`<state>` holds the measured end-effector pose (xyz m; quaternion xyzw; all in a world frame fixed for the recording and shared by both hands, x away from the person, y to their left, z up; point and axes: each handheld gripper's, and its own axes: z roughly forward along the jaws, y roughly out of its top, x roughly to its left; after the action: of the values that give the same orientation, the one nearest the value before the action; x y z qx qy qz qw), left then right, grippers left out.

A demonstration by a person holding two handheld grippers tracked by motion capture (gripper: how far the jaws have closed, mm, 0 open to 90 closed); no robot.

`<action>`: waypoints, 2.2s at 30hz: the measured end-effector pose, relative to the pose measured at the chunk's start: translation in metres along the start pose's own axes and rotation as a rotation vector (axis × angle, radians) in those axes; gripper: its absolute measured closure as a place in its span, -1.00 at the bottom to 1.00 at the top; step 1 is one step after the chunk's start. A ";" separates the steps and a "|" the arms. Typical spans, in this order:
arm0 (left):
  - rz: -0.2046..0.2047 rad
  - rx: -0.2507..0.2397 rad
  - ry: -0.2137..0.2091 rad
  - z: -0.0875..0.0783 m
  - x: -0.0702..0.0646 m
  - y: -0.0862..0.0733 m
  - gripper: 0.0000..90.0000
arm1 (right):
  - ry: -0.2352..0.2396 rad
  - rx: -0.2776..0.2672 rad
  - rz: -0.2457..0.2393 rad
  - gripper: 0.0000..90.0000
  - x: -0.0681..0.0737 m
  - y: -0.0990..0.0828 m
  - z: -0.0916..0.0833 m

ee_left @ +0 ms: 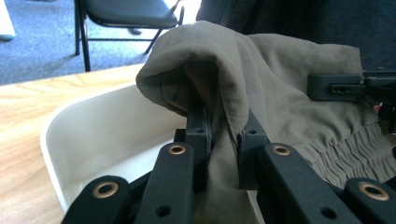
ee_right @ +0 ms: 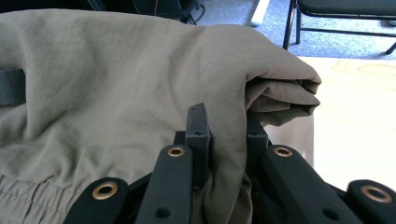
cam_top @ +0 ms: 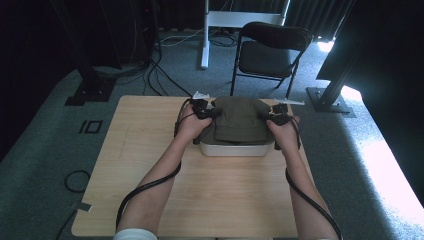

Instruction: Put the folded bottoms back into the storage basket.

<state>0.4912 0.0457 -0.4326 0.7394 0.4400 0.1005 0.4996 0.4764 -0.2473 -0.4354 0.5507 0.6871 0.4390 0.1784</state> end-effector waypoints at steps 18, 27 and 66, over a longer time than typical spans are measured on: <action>0.007 0.117 0.070 0.026 0.012 -0.014 0.80 | -0.057 0.101 -0.005 0.74 -0.003 -0.014 0.035; -0.003 0.151 0.083 0.034 0.017 -0.021 0.78 | -0.075 0.147 -0.008 0.73 -0.004 -0.021 0.048; 0.146 0.084 0.110 0.012 -0.003 -0.020 -0.60 | -0.041 0.077 -0.175 -0.57 0.010 -0.017 0.026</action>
<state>0.4850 0.0376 -0.4544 0.7832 0.4157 0.1586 0.4343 0.4815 -0.2272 -0.4613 0.5040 0.7452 0.3837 0.2085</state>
